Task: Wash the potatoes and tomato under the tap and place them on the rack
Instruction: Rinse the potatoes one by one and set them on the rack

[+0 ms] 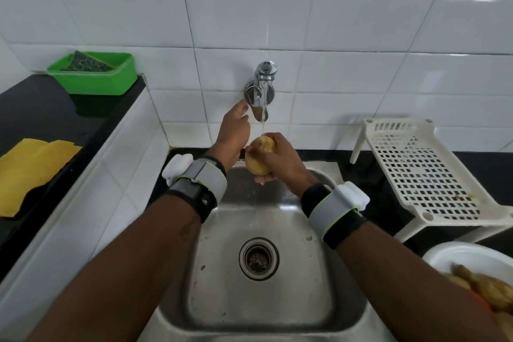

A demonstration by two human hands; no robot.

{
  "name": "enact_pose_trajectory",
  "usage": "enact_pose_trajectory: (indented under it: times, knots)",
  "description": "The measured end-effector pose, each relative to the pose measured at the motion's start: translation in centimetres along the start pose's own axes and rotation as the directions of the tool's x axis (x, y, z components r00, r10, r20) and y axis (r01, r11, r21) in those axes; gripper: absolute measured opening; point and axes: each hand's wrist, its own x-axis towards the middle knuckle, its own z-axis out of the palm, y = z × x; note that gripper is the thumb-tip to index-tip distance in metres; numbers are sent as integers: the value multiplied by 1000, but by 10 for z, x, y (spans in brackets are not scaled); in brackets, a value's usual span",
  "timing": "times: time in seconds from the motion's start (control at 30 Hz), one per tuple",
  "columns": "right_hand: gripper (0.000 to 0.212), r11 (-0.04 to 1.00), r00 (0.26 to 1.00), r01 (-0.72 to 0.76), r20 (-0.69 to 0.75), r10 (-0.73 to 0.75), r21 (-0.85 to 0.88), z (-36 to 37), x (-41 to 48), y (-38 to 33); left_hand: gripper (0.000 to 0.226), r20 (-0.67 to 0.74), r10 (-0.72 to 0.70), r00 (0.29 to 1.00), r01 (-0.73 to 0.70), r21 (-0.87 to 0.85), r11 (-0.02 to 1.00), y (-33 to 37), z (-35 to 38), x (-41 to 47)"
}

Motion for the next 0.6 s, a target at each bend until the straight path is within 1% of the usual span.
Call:
enact_pose_trajectory:
  times: [0.07, 0.17, 0.2, 0.3, 0.37, 0.47, 0.53, 0.6]
  knots:
    - [54, 1000, 1000, 0, -8, 0, 10, 0, 0, 3, 64, 54, 78, 995, -83, 99, 992, 3, 2, 4]
    - [56, 999, 1000, 22, -10, -22, -42, 0, 1, 4, 77, 64, 87, 994, -97, 177, 979, -1, 3, 5]
    - [56, 998, 1000, 29, -6, -29, -62, 1, 0, 5, 77, 63, 90, 994, -101, 202, 974, -1, 3, 4]
    - [55, 996, 998, 55, 1, -55, -76, 2, -2, 3, 67, 60, 138, 989, -150, 332, 931, 9, 7, 2]
    - [56, 993, 997, 71, -6, -72, -91, 2, -3, 1, 66, 70, 165, 984, -180, 371, 911, 13, 8, 2]
    - [59, 989, 997, 81, -10, -82, -120, 3, -3, 0, 72, 126, 103, 987, -144, 390, 910, 8, 2, 1]
    - [57, 984, 996, 92, -5, -94, -150, 2, -5, 0, 64, 142, 55, 988, -103, 360, 927, 4, 0, -7]
    - [55, 975, 994, 105, -5, -108, -196, -1, -6, 1, 55, 130, -43, 991, 2, 299, 954, -3, -2, -15]
